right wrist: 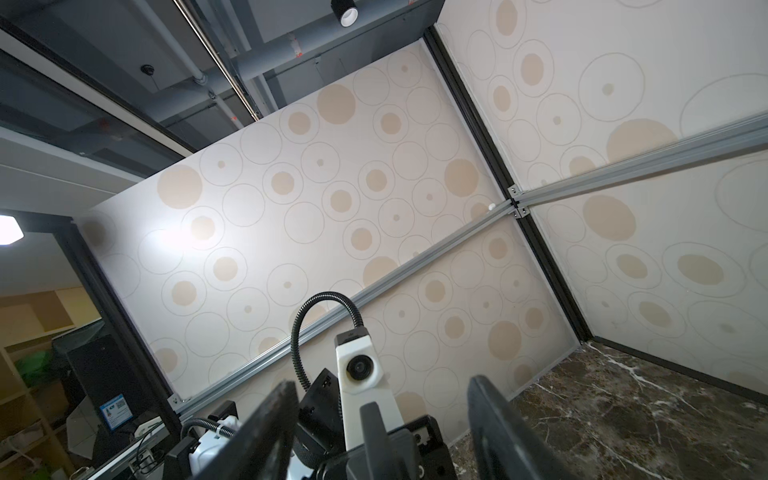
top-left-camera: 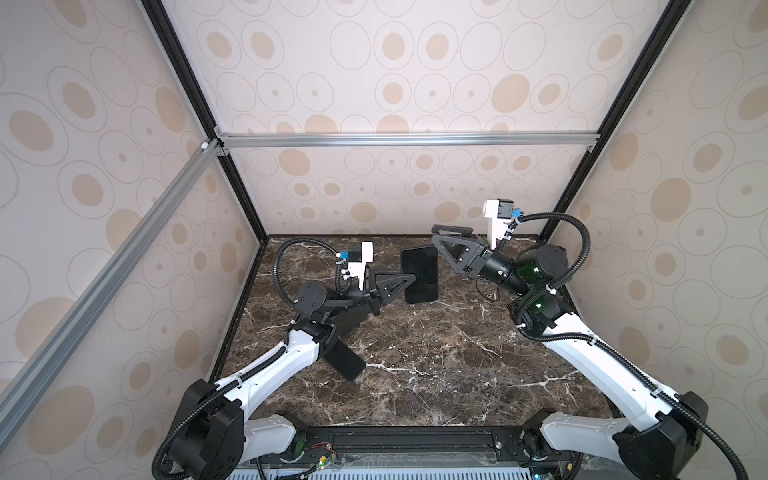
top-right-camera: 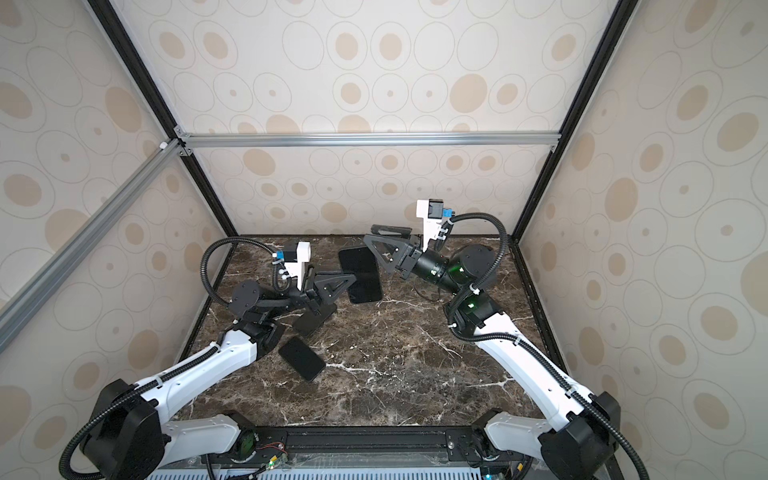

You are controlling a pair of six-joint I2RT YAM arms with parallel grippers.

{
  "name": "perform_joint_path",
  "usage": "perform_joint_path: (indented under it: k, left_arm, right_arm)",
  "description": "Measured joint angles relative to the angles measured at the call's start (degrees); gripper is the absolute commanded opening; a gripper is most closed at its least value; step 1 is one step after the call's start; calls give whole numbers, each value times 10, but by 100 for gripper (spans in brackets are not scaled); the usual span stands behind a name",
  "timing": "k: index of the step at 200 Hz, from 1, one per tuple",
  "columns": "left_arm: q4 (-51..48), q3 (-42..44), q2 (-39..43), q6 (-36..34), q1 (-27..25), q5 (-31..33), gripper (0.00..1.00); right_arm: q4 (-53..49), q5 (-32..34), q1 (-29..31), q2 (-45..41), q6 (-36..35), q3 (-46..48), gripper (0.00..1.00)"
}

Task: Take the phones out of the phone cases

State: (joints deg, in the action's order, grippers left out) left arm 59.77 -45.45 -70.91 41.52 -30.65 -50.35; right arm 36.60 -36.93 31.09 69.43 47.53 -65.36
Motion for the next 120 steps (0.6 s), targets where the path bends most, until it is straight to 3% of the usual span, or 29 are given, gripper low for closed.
perform_joint_path:
  k: [57, 120]
  left_arm:
    - [4, 0, 0, 1, -1, -1, 0]
    - [14, 0, 0, 11, -4, 0, 0]
  right_arm:
    - [20, -40, 0, 23, 30, -7, 59]
    - [48, -57, 0, 28, 50, -10, 40]
